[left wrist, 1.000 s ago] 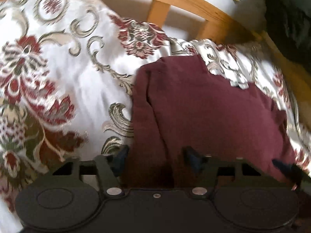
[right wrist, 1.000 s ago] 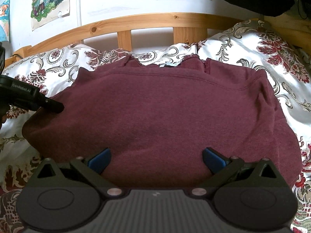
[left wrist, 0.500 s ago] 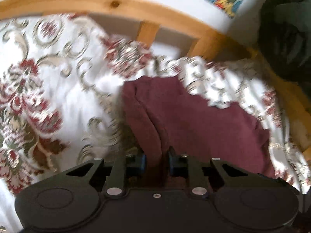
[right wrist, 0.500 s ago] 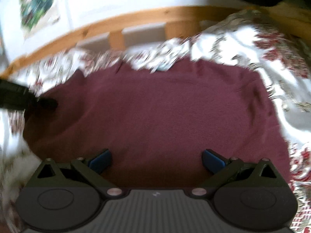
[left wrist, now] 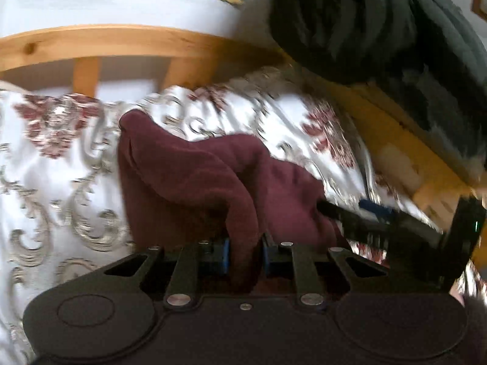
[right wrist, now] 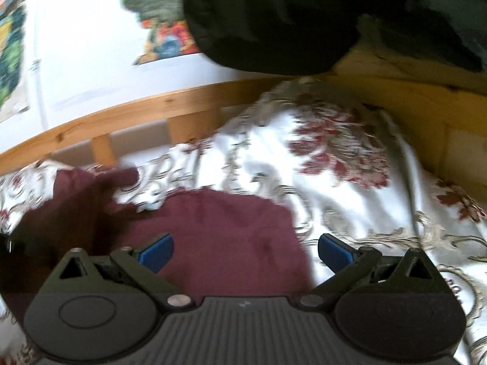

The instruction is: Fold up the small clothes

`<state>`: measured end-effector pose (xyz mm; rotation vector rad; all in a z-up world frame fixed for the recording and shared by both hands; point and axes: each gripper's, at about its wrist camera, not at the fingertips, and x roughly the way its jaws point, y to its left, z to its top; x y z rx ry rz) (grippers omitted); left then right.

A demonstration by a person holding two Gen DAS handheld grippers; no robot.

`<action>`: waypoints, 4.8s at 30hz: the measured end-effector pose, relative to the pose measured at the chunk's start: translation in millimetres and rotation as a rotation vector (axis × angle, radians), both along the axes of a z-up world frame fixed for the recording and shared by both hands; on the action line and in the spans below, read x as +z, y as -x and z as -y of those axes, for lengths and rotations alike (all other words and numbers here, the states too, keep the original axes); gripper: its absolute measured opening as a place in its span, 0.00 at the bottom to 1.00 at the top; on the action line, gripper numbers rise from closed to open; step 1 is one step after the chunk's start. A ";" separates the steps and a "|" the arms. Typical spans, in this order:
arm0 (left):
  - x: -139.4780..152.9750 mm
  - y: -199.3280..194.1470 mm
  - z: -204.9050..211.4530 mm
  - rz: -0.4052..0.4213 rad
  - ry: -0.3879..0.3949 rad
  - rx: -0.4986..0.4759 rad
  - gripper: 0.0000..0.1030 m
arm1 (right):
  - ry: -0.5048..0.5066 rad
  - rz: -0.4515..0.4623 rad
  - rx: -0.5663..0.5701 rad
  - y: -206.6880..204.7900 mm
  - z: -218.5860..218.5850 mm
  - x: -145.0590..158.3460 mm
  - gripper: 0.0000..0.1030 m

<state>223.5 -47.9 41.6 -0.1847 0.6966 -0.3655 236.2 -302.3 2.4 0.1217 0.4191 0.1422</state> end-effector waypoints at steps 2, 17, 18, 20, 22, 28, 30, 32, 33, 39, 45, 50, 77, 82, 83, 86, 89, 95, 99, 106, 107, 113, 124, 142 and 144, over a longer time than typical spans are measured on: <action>-10.3 -0.4 9.0 -0.011 -0.014 -0.023 0.20 | -0.017 -0.006 -0.032 -4.7 10.3 -0.7 1.00; -43.2 11.6 35.5 -0.037 -0.092 -0.105 0.51 | -0.094 -0.021 0.031 -5.7 8.3 -5.3 1.00; -43.6 14.3 37.9 -0.031 -0.094 -0.117 0.56 | -0.092 -0.024 0.028 -6.1 8.3 -5.8 1.00; -42.8 18.6 41.5 -0.018 -0.095 -0.140 0.73 | -0.102 -0.030 0.018 -6.2 10.5 -6.4 1.00; -38.8 24.1 44.0 -0.002 -0.083 -0.150 0.80 | -0.125 -0.036 0.010 -7.3 14.6 -6.4 1.00; -18.2 52.0 39.0 0.117 0.020 -0.167 0.98 | -0.159 -0.049 0.005 -8.2 20.1 -8.1 1.00; -12.4 62.4 37.6 0.163 0.020 -0.157 0.99 | -0.161 -0.050 0.012 -8.2 19.1 -8.6 1.00; -10.1 70.5 34.5 0.194 0.004 -0.115 0.99 | -0.169 -0.047 0.021 -7.4 17.7 -8.4 1.00; -10.7 73.7 31.8 0.199 -0.002 -0.089 0.99 | -0.178 -0.045 0.029 -7.1 17.0 -8.2 1.00; -23.3 81.7 11.7 0.169 -0.031 -0.012 0.99 | -0.237 0.001 0.153 -0.6 6.3 -2.2 1.00; -26.1 95.7 3.3 0.219 -0.101 0.007 0.99 | -0.308 -0.067 0.334 -0.4 -15.1 -6.5 1.00; -38.0 88.6 -0.4 0.140 -0.143 0.043 0.99 | -0.373 -0.225 0.403 -9.0 -31.1 -25.4 1.00; -49.2 86.2 31.4 0.150 -0.385 -0.103 0.87 | -0.617 -0.326 0.343 -33.7 -31.5 -48.0 0.85; -50.5 88.8 34.8 0.146 -0.329 -0.105 0.83 | -0.580 -0.334 0.329 -34.5 -30.1 -53.7 0.74; -50.7 89.2 36.2 0.145 -0.324 -0.104 0.81 | -0.581 -0.339 0.321 -35.0 -28.5 -55.4 0.72; -52.7 86.1 40.3 0.143 -0.344 -0.098 0.76 | -0.568 -0.327 0.301 -34.8 -23.7 -55.9 0.64; -53.7 86.2 42.2 0.146 -0.340 -0.094 0.74 | -0.574 -0.317 0.270 -35.4 -17.5 -55.8 0.59; -56.6 90.0 48.1 0.169 -0.375 -0.113 0.53 | -0.532 -0.284 0.266 -32.7 -16.4 -51.4 0.28; -57.2 89.2 46.6 0.170 -0.353 -0.104 0.46 | -0.516 -0.263 0.280 -31.0 -17.9 -47.6 0.23; -58.5 86.9 45.3 0.166 -0.299 -0.131 0.35 | -0.466 -0.209 0.283 -29.2 -17.8 -39.0 0.16; -58.3 86.8 46.1 0.166 -0.288 -0.140 0.34 | -0.453 -0.191 0.284 -28.3 -17.1 -36.1 0.16; -58.8 82.7 58.8 0.173 -0.261 -0.191 0.32 | -0.386 -0.104 0.285 -23.2 -13.3 -18.3 0.15; -58.6 72.7 77.6 0.203 -0.209 -0.250 0.28 | -0.334 -0.055 0.248 -21.8 3.9 -2.5 0.14; -60.7 67.8 99.8 0.237 -0.175 -0.347 0.27 | -0.287 -0.055 0.144 -9.6 39.5 4.7 0.14; -60.8 67.8 100.6 0.237 -0.173 -0.349 0.27 | -0.283 -0.056 0.141 -8.6 40.2 4.7 0.14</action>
